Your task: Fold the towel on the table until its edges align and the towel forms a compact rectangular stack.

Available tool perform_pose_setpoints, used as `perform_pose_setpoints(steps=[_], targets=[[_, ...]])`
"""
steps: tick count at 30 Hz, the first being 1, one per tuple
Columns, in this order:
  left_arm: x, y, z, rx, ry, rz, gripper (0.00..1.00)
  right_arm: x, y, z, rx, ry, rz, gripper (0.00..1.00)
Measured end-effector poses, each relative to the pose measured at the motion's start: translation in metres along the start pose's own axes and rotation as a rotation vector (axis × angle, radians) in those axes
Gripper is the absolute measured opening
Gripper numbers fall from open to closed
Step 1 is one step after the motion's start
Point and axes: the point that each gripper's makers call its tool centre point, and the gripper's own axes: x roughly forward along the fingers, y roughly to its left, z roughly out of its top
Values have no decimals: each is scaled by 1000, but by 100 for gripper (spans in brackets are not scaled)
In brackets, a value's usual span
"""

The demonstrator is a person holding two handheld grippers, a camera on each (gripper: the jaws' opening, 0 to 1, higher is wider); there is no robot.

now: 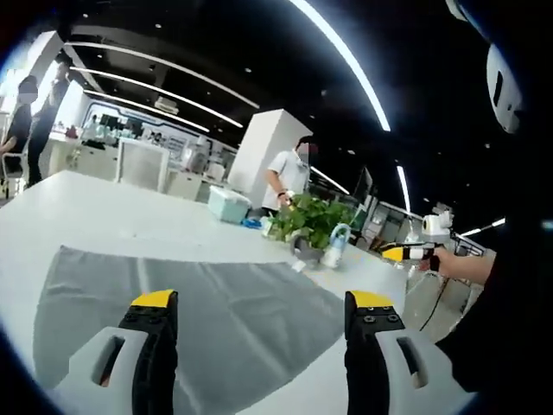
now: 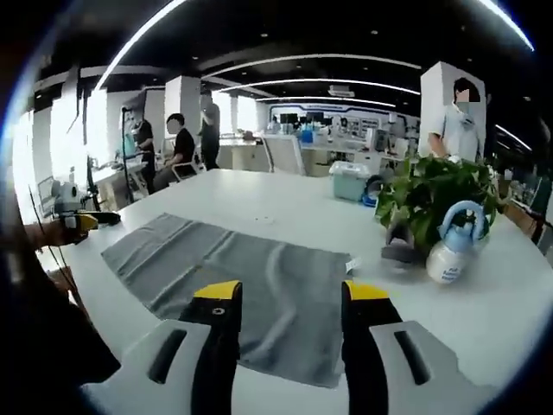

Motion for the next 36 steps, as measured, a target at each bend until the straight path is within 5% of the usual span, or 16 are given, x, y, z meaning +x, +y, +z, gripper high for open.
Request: perform_pose_setpoints(steps=[6,12,19,23,27,36], targets=[[19,-31,17,40,-30,-69,82,-23,-29,8,-17,9,-39,43],[37,-44,6,71,25,-68,82,-27,-62,21,-114,41,-16,42],[78,-83,-7,105,59,-55,80,-28,-104,30,-174,62,54,42],[102,-113,-10,83,46,-62,80,-21,-132,34,-247,76,102,42],[124,-130,-24,63,97,-15,77,-8,-155,36,-267,58,151,42],[157,-173,-31,85,86,37,77,26,-179,31,-324,67,304,40]])
